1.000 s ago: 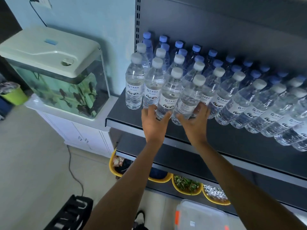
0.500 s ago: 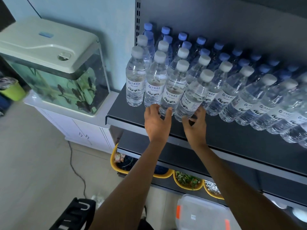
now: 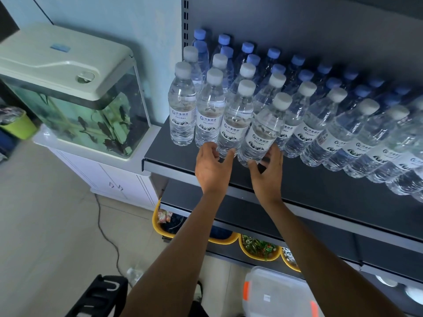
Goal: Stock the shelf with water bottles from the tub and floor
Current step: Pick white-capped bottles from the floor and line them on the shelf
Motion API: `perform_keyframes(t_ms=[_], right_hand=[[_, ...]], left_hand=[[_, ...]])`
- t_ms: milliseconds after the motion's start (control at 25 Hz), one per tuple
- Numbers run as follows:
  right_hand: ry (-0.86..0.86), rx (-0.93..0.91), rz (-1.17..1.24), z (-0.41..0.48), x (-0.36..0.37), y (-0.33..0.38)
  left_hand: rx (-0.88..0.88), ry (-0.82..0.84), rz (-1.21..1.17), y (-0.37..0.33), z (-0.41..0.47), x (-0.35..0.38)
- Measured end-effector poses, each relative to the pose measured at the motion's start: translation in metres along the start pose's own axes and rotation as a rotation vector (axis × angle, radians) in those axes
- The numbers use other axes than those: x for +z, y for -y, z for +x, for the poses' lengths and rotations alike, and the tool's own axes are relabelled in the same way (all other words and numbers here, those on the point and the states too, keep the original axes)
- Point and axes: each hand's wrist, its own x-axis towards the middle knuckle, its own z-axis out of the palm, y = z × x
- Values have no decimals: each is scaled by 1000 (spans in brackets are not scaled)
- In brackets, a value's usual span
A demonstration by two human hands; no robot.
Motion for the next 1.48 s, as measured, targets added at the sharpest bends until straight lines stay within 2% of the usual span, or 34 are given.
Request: perform_keyframes(t_ms=[160,320,440,560,720,840,1040,1280,1480], right_hand=[[41,-21,9,-1,-1,0],[74,30,83,0,-5,1],[91,75,168,-6,-13,5],[80,69,193,-27,-22,11],[79,-108,229,-77,-34,5],[231,-257,196,-127,-25,-6],[583,-336,143,-231,11,-34],[974,-356,-35,-363,69,-121],[1175,-383,-200,-438,156,-215]], left_hand=[[-11,3,-11,-2,-3,-1],[-7,90,-47,-1,-13,-7],[-79,106,-154,-4,-29,-18],[-124,22,-204,-3,-66,-31],[-164,-201,-182,15,-131,-60],[-287,-375,-195,53,-190,-85],[-421,-539,-141,129,-303,-100],[-704,-663,-46,250,-424,-113],[-888,-729,32,395,-458,-121]])
